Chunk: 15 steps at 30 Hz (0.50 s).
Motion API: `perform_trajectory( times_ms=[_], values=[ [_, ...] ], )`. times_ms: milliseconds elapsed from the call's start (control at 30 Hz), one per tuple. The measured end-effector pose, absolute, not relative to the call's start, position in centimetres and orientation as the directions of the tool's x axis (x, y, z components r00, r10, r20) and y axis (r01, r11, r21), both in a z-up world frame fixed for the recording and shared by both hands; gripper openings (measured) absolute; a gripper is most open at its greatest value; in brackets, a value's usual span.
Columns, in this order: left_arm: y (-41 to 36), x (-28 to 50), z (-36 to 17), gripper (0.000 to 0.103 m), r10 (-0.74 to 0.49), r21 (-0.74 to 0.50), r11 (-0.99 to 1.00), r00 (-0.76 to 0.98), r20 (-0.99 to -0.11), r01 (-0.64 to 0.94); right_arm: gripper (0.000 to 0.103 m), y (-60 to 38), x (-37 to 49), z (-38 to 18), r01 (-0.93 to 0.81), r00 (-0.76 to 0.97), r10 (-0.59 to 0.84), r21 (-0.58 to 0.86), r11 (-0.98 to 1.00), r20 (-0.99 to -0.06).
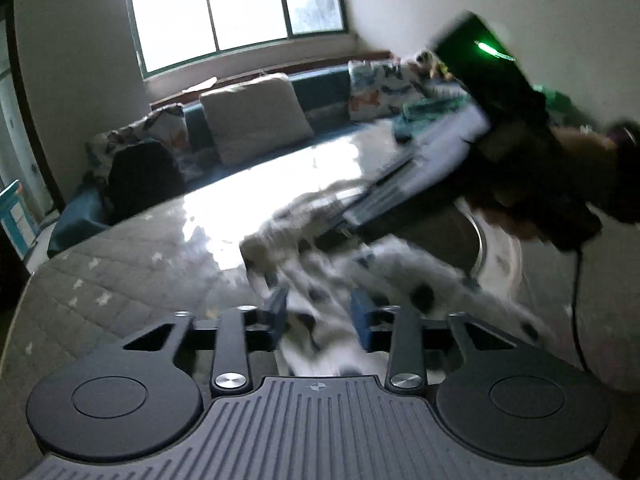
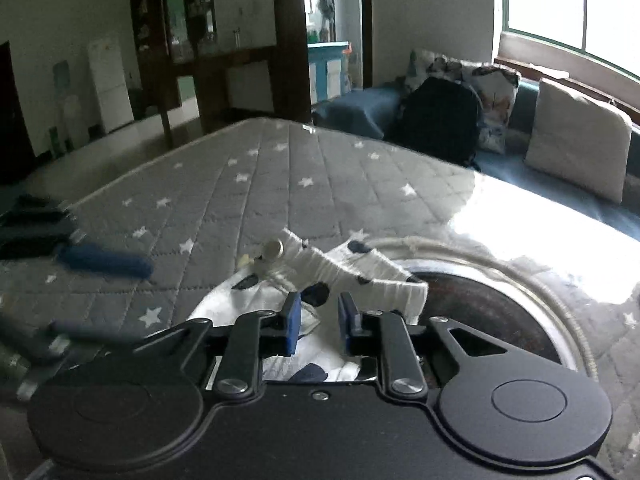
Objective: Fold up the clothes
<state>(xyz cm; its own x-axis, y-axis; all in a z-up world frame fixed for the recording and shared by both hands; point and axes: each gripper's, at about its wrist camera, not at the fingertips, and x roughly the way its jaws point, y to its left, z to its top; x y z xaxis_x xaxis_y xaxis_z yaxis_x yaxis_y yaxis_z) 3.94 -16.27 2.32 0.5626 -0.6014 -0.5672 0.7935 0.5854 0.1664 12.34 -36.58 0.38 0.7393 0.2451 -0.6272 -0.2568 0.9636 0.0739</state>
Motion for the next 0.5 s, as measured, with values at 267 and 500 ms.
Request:
perform_trajectory(
  times_ms=[267, 500],
  values=[
    [-14.8, 4.0, -0.6, 0.018, -0.533, 0.135, 0.626, 0.548, -0.644, 0.768, 0.022, -36.8, 14.2, -0.4, -0.18, 0.743, 0.164, 0.041, 0.983, -0.649],
    [-13.5, 3.9, -1.9, 0.017, -0.52, 0.107, 0.658, 0.553, -0.651, 0.745, 0.022, -37.3, 15.8, -1.3, -0.1, 0.735, 0.109, 0.052, 0.994, -0.669]
  ],
)
